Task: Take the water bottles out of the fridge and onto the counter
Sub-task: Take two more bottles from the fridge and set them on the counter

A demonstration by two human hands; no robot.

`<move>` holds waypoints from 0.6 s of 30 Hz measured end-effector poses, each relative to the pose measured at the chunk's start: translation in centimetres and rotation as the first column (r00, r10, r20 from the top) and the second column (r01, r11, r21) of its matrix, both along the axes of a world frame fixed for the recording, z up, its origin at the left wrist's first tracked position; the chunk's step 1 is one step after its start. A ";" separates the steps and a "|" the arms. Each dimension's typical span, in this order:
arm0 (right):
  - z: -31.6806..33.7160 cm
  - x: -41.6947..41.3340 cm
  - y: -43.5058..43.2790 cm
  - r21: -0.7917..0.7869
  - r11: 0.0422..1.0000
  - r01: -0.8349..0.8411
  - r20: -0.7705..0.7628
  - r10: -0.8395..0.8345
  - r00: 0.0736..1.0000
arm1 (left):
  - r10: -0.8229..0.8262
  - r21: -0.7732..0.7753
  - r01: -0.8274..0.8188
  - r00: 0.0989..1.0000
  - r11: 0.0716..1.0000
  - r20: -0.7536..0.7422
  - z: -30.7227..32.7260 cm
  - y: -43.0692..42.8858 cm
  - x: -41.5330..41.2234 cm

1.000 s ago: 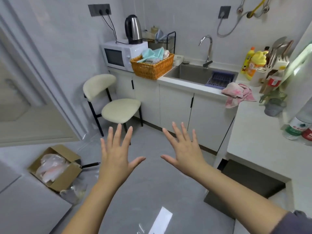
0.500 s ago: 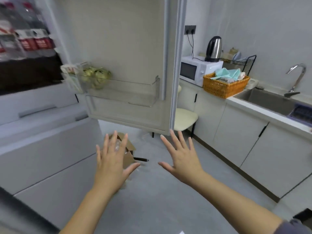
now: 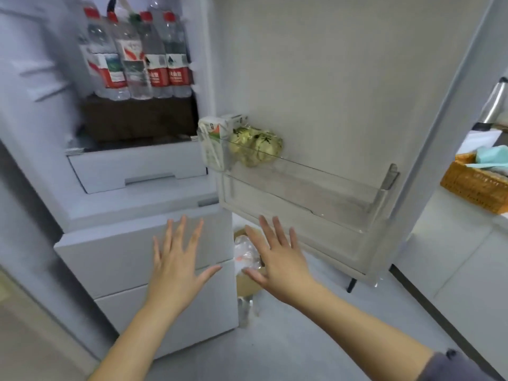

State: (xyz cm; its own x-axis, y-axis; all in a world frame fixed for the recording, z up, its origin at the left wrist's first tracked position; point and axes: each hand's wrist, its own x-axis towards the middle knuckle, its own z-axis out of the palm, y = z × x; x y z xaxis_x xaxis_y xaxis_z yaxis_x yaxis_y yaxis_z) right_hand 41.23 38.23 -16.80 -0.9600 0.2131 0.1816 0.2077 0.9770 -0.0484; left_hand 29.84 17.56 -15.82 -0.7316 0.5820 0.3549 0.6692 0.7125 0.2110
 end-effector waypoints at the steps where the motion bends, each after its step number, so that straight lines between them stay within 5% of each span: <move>1: 0.0 -1.9 -0.1 -0.004 1.000 -0.031 -0.006 0.031 1.000 | 0.030 -0.007 -0.030 0.999 1.000 -0.011 0.2 -0.2 -1.3; 7: 0.6 -12.1 -2.2 -0.060 0.987 -0.149 -0.053 0.146 0.988 | 0.208 0.028 -0.207 0.977 0.978 -0.056 1.3 -2.7 -8.3; 18: 4.2 -28.8 -5.3 -0.095 0.985 -0.145 -0.146 0.130 0.981 | 0.279 0.065 -0.274 0.957 0.959 -0.077 3.3 -4.9 -23.8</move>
